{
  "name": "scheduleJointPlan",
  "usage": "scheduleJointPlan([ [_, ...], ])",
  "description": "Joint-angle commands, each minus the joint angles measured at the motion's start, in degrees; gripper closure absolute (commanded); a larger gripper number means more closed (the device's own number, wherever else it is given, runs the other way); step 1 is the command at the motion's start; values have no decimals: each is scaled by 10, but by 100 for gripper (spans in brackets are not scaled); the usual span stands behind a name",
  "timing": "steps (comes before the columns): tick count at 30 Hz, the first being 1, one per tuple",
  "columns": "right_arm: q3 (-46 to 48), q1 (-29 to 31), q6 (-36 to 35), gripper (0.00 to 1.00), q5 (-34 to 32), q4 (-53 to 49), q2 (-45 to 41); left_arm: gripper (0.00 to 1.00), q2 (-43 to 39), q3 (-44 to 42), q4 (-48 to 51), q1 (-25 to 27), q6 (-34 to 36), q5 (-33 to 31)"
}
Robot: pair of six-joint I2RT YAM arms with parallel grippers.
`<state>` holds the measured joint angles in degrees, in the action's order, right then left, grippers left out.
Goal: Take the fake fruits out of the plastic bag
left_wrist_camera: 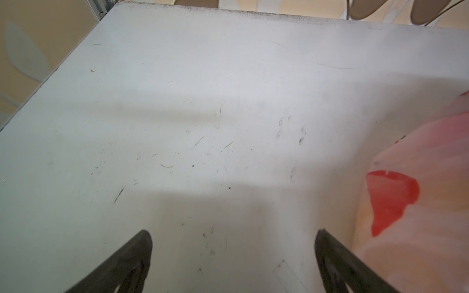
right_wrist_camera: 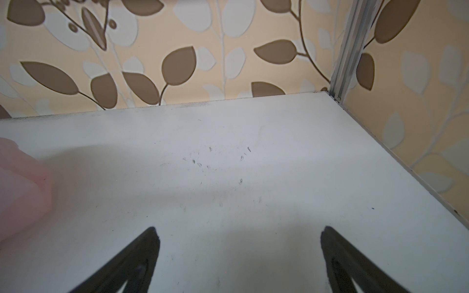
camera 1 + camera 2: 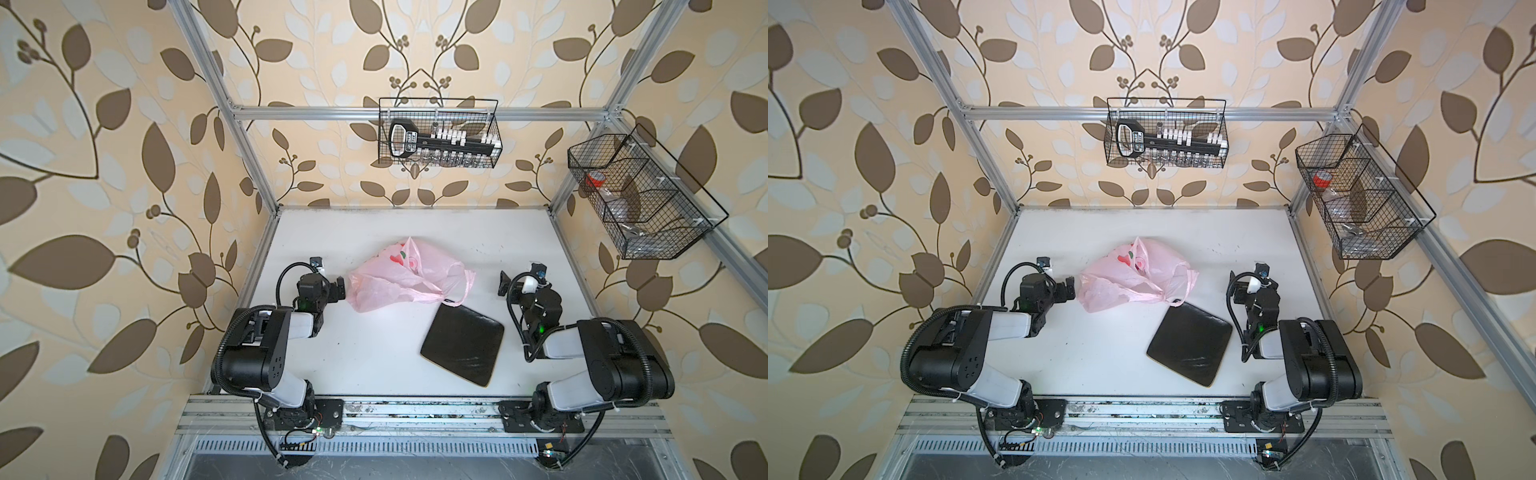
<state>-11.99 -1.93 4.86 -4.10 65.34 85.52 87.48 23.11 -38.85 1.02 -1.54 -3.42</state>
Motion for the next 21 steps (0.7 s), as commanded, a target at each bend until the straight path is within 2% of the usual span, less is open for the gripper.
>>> scheduleJointPlan([
  [1,-10,1,-3,0,-7,2,2,1,-19,-3,-20,-4,4,3],
  [3,-7,2,-4,0,-6,8,-1,1,-28,-9,-31,-4,6,2],
  [5,-10,1,-4,0,-7,-11,-24,1,-76,7,30,-4,9,9],
  [8,-53,1,-1,0,-14,-152,-104,1,-155,52,162,-4,-16,-18],
  [11,-108,2,39,0,-29,-296,-180,1,-232,62,206,-5,-50,-11],
  [14,-132,2,97,0,-22,-374,-234,1,-297,73,247,-4,-112,-6],
  [17,-148,-3,203,0,-26,-468,-280,1,-335,126,367,-5,-256,-61],
  [18,-152,-7,228,0,-15,-492,-290,1,-341,148,406,-4,-283,-62],
  [21,-168,-14,263,1,60,-561,-316,1,-348,197,471,-5,-290,16],
])
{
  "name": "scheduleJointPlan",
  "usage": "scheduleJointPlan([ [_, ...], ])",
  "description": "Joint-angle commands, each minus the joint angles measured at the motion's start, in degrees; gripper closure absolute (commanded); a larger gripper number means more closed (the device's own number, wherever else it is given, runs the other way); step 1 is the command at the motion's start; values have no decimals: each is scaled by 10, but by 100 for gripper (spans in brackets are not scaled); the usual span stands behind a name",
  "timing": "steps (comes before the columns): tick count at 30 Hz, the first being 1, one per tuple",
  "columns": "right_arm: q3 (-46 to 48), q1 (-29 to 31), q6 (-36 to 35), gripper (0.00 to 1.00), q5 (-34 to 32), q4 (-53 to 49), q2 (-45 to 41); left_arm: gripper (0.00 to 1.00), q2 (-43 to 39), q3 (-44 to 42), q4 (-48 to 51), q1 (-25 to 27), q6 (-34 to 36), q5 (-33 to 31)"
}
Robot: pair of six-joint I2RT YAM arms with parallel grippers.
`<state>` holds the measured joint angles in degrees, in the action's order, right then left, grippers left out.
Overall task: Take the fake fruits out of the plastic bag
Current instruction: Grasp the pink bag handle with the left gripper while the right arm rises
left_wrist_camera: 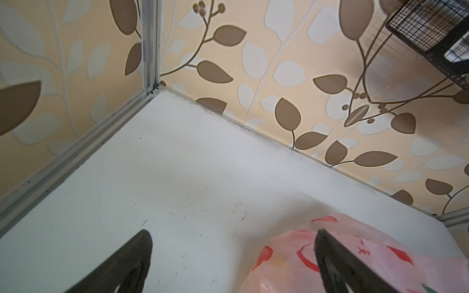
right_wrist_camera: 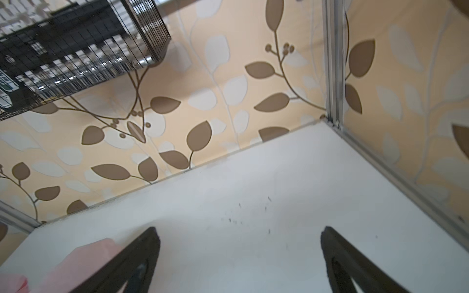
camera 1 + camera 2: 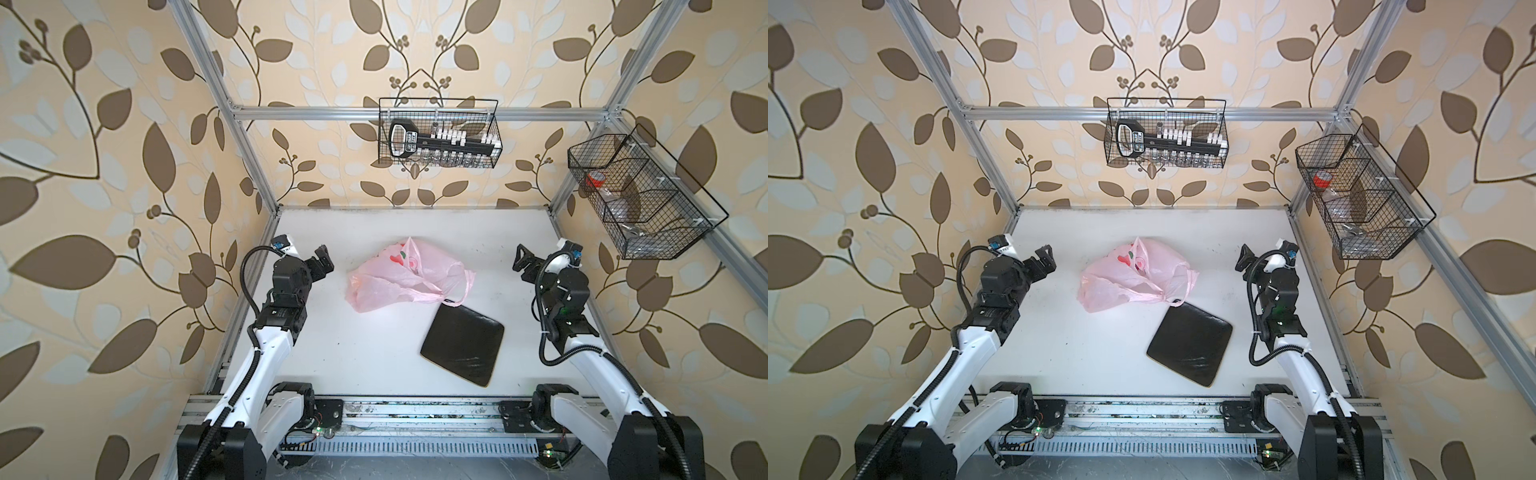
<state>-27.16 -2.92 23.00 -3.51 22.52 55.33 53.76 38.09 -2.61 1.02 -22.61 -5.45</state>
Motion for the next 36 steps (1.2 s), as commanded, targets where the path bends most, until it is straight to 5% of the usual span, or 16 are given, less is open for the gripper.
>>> scheduleJointPlan([
  [1,-21,-4,85,1,80,-153,-19,1,-11,58,125,-5,-89,62],
  [7,-45,-1,105,5,193,-259,-58,1,17,132,201,18,-112,280],
  [12,-44,6,106,6,224,-311,-104,1,11,206,308,189,-41,162],
  [24,-46,8,95,6,222,-388,-166,1,64,357,518,472,17,-91],
  [36,-48,8,84,6,229,-404,-172,1,144,475,559,571,323,7],
])
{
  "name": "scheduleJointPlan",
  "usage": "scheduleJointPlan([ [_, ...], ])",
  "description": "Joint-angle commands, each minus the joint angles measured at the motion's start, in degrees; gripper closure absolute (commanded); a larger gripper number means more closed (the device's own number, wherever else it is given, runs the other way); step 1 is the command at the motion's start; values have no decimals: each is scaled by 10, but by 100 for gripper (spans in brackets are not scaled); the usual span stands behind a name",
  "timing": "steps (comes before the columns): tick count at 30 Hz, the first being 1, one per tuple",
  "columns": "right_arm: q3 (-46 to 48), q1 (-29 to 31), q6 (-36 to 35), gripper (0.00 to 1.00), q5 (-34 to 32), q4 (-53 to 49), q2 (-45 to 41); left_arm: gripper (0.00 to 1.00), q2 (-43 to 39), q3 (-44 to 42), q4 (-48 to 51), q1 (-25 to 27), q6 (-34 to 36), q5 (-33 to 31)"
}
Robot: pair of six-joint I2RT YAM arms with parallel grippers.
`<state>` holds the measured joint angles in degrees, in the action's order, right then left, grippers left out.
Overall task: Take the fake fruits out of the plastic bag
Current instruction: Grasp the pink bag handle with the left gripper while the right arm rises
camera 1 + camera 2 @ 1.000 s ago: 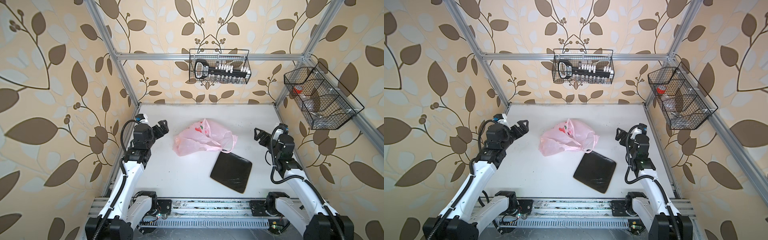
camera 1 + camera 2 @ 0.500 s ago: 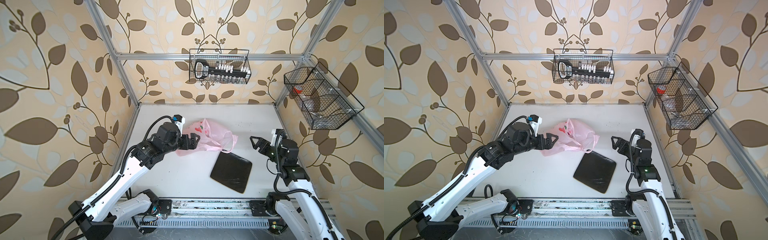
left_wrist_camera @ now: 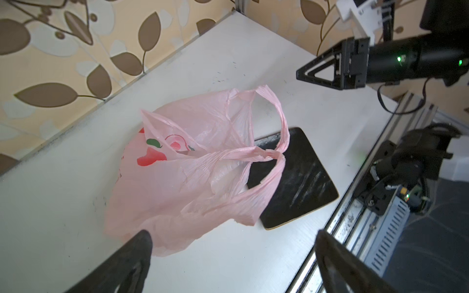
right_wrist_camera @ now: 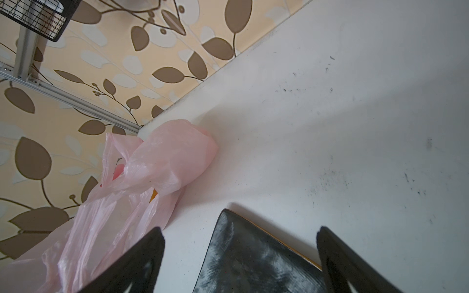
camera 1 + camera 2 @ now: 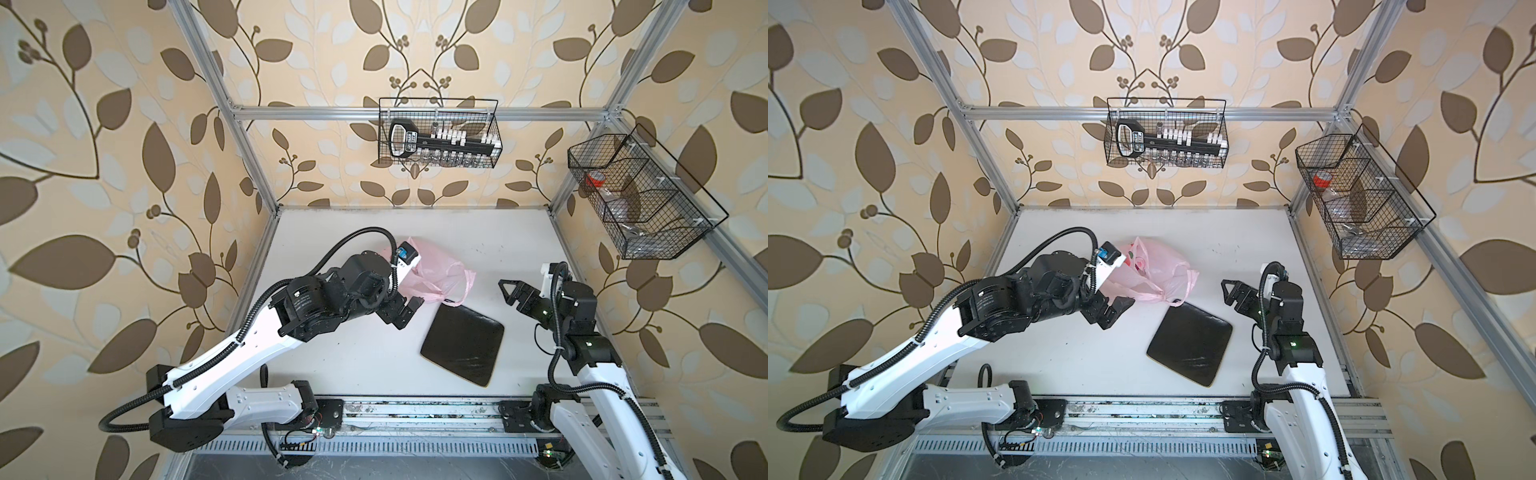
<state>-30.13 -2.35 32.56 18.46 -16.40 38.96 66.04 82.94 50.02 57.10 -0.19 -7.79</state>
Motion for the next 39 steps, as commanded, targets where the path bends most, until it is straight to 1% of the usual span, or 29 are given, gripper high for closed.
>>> scheduleJointPlan([
  [1,-19,2,-12,6,9,-16,-9,1,29,32,34,14,114,40],
  [3,-18,2,-12,6,9,-16,-13,1,52,48,44,27,151,53],
  [6,-16,2,-12,6,11,-16,-15,3,101,87,71,38,182,37],
  [10,-15,2,-12,5,14,-16,-18,13,159,139,95,40,197,10],
  [13,-14,2,-11,5,16,-16,-21,16,199,158,103,40,208,-12],
  [15,-12,2,-11,5,18,-16,-23,19,220,170,111,40,212,-15],
  [18,-12,2,-9,5,20,-16,-26,27,251,188,127,40,214,-27],
  [20,-12,2,-9,5,22,-17,-28,36,268,198,134,40,214,-42],
  [22,-12,2,-9,5,22,-19,-33,49,283,207,139,40,207,-68],
  [23,-13,2,-9,5,22,-20,-36,59,287,212,137,40,200,-80],
  [25,-16,2,-9,5,21,-25,-40,86,289,213,123,40,182,-112],
  [26,-19,2,-10,5,20,-28,-42,95,285,207,109,40,171,-136],
  [27,-21,2,-12,5,20,-33,-45,100,277,195,88,40,159,-166],
  [28,-24,2,-13,5,19,-35,-47,100,266,180,62,40,144,-194],
  [30,-29,2,-15,5,19,-41,-53,100,219,121,-24,40,106,-246],
  [31,-31,2,-16,5,19,-44,-55,100,192,88,-67,40,88,-259],
  [33,-37,2,-19,6,19,-48,-57,100,109,1,-172,40,41,-269],
  [35,-44,2,-19,6,23,-50,-56,100,44,-79,-248,39,-22,-269],
  [36,-50,3,-20,7,27,-49,-53,100,14,-114,-278,39,-62,-277],
  [39,-74,4,-32,11,36,-51,-37,100,-51,-194,-320,39,-169,-286],
])
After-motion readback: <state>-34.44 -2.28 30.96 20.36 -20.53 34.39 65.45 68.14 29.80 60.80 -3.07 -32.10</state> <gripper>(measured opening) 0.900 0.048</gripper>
